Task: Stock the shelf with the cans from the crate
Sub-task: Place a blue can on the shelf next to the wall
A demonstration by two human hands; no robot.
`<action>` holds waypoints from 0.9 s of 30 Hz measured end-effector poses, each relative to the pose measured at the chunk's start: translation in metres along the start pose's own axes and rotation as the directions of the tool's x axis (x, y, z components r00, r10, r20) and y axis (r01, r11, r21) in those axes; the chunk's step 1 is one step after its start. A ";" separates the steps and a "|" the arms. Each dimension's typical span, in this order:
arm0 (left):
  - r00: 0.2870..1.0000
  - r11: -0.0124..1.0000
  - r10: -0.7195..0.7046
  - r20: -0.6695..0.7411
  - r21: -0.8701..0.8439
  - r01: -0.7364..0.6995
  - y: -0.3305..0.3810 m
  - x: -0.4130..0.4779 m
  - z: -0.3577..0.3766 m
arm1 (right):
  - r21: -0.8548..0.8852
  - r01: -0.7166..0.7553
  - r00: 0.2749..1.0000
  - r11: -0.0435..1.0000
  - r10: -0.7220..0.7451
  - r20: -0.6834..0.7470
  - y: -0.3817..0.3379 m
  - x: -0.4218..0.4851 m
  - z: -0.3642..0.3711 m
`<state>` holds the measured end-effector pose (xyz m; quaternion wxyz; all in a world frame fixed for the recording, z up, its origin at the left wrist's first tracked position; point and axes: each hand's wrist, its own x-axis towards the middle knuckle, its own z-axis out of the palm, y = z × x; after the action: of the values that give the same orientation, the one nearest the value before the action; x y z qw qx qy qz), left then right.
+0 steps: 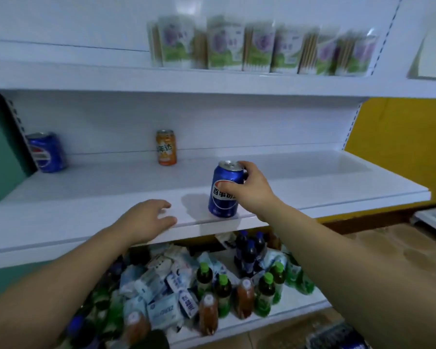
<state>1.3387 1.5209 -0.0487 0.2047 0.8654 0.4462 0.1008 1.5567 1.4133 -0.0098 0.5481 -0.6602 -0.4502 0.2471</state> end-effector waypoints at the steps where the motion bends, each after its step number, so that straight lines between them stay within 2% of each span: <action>1: 0.999 0.997 -0.042 0.007 0.061 0.041 -0.021 -0.002 -0.008 | -0.012 0.005 1.000 1.000 -0.005 0.020 -0.002 0.003 0.009; 4: 0.981 0.960 -0.194 0.016 0.208 0.187 -0.081 -0.011 -0.028 | -0.048 0.023 0.996 0.999 -0.019 0.086 -0.008 0.015 0.040; 8: 0.934 0.903 -0.358 -0.006 0.253 0.348 -0.143 -0.028 -0.053 | -0.045 0.060 0.980 0.997 -0.051 0.193 -0.017 0.030 0.095; 12: 0.898 0.856 -0.439 -0.022 0.296 0.425 -0.187 -0.034 -0.082 | 0.002 0.098 0.952 0.995 -0.094 0.292 -0.028 0.047 0.156; 15: 0.882 0.840 -0.469 -0.041 0.289 0.460 -0.210 -0.033 -0.092 | 0.018 0.137 0.923 0.990 -0.134 0.361 -0.038 0.063 0.203; 20: 0.905 0.860 -0.415 -0.096 0.285 0.424 -0.226 -0.031 -0.084 | -0.002 0.190 0.892 0.982 -0.172 0.418 -0.054 0.097 0.278; 27: 0.904 0.864 -0.413 -0.108 0.266 0.427 -0.230 -0.030 -0.082 | 0.041 0.180 0.884 0.983 -0.180 0.432 -0.058 0.152 0.358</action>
<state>1.1234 1.6375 -0.0772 0.0849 0.7650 0.6383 0.0096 1.3161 1.7234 -0.0283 0.4547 -0.5441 -0.6201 0.3357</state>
